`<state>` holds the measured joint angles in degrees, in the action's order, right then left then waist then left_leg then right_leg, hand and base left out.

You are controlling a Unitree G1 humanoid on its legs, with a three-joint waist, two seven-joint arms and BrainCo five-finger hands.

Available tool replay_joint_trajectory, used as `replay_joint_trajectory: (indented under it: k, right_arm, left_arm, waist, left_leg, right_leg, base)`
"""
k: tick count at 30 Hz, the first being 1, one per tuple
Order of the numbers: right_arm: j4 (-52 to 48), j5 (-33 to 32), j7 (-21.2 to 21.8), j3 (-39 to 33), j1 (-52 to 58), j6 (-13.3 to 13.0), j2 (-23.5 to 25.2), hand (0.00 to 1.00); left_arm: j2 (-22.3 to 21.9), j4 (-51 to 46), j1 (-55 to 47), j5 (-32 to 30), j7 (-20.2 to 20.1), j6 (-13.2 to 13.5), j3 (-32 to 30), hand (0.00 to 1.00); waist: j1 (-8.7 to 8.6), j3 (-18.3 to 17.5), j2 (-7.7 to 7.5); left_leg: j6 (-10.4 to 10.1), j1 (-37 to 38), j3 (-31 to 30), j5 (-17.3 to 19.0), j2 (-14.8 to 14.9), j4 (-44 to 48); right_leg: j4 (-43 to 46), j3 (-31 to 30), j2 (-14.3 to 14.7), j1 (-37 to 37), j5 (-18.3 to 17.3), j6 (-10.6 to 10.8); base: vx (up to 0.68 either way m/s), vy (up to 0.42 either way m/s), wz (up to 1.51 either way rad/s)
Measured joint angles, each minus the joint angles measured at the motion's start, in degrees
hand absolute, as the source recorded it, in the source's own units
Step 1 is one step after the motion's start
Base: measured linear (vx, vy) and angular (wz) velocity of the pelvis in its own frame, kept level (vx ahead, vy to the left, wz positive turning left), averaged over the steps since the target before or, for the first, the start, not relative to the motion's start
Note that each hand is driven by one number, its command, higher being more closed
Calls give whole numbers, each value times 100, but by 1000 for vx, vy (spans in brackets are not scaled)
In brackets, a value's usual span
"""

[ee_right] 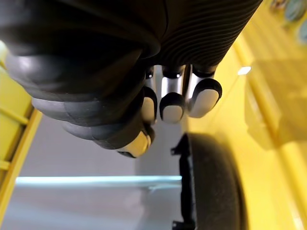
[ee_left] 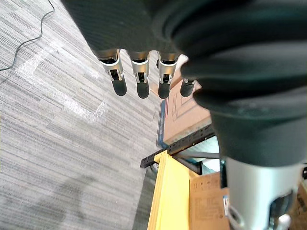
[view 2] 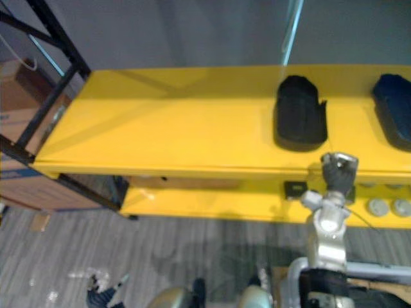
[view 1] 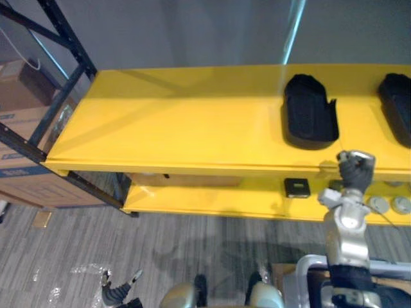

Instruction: Walk over and take plastic housings, then place them on the shelf

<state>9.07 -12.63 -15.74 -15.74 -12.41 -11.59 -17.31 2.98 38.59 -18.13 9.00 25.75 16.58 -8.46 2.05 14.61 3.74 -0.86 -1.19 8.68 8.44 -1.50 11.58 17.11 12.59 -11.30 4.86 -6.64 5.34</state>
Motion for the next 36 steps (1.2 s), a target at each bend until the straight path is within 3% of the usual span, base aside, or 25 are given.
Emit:
replay_joint_trajectory:
  k: [4,14,36]
  right_arm:
    - [344,7,236,4,-383,17,-123,100]
    - [1075,6,451,13,-863,74,-565,100]
    - [2806,-9,320,137,-2190,11,-1294,100]
  left_arm:
    - [1,-87,-6,15,-9,-36,-4,0]
    - [1,-169,-10,11,-125,-57,-31,0]
    - [2,-199,-26,61,-130,-56,82,0]
  waist:
    - [26,85,59]
    - [21,115,28]
    - [43,338,299]
  left_leg:
    - [9,6,-33,-5,-30,-15]
    - [56,-31,-181,-39,-132,3]
    - [87,1,-232,-59,-236,59]
  right_leg:
    - [145,27,-65,36,-71,-7]
    - [326,138,-194,74,-169,21]
    - [606,158,-357,105,-289,43]
  base:
    - [-43,11,6]
    - [-2,10,8]
    - [-12,7,1]
